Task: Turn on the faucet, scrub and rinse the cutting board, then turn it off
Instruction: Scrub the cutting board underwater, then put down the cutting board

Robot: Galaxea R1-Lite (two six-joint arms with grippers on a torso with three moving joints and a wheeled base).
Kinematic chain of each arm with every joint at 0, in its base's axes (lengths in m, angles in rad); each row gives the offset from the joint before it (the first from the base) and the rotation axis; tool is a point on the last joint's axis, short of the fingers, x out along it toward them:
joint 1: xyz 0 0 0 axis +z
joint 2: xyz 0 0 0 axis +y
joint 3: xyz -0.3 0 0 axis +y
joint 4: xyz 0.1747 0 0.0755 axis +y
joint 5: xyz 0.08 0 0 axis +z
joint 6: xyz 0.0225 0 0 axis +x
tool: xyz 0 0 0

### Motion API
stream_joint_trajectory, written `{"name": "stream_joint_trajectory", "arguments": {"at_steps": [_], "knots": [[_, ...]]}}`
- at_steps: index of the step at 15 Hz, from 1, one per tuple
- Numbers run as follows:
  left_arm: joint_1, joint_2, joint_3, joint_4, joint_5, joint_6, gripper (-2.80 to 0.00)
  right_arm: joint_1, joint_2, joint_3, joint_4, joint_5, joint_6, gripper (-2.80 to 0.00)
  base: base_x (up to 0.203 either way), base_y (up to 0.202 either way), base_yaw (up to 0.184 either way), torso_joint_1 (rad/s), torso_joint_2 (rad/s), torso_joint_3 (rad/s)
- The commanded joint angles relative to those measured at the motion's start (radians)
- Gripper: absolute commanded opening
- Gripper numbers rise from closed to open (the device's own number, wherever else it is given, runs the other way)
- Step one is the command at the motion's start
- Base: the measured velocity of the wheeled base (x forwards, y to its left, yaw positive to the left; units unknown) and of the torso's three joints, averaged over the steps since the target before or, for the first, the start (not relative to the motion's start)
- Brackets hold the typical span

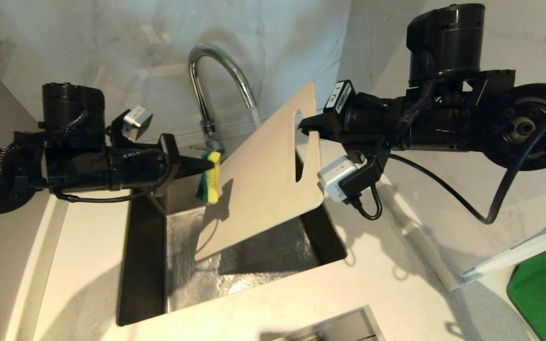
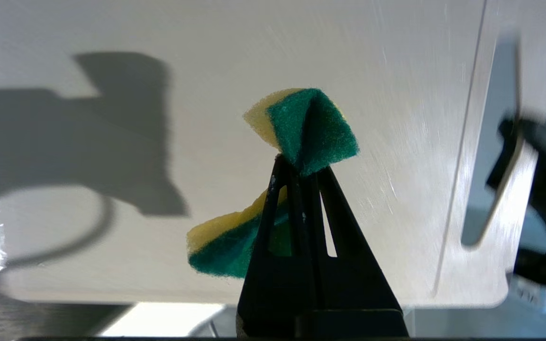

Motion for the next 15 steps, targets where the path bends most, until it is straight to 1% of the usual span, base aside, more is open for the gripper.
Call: {"name": "stream_joint_trajectory", "arguments": {"at_steps": [1,3,5,6,7,11,13,15], "knots": [[0.103,-0.067,0.017,-0.001,-0.032,-0.011,-2.8,0.001,-0.065,0.057,-0.007,0.003,-0.008,-2.8,0.0,0.0,0.0,0.0,0.0,0.0],[0.197,-0.112,0.027,0.009,-0.089,-0.035,-2.8,-0.003,-0.116,0.138,-0.054,0.003,0.002,-2.8,0.0,0.0,0.0,0.0,0.0,0.0],[0.285,-0.143,0.05,0.035,-0.141,-0.046,-2.8,-0.009,-0.182,0.235,-0.123,0.003,0.042,-2.8,0.0,0.0,0.0,0.0,0.0,0.0],[0.321,-0.151,0.071,0.042,-0.166,-0.049,-2.8,-0.014,-0.216,0.276,-0.154,0.002,0.059,-2.8,0.0,0.0,0.0,0.0,0.0,0.0],[0.341,-0.16,0.096,0.044,-0.177,-0.055,-2.8,-0.024,-0.251,0.315,-0.174,0.003,0.069,-2.8,0.0,0.0,0.0,0.0,0.0,0.0],[0.344,-0.213,0.14,0.046,-0.178,-0.058,-2.8,-0.072,-0.385,0.447,-0.186,0.004,0.083,-2.8,0.0,0.0,0.0,0.0,0.0,0.0],[0.344,-0.226,0.159,0.048,-0.177,-0.059,-2.8,-0.08,-0.442,0.506,-0.188,0.002,0.095,-2.8,0.0,0.0,0.0,0.0,0.0,0.0],[0.344,-0.226,0.179,0.047,-0.171,-0.058,-2.8,-0.083,-0.484,0.537,-0.189,0.0,0.095,-2.8,0.0,0.0,0.0,0.0,0.0,0.0]]}}
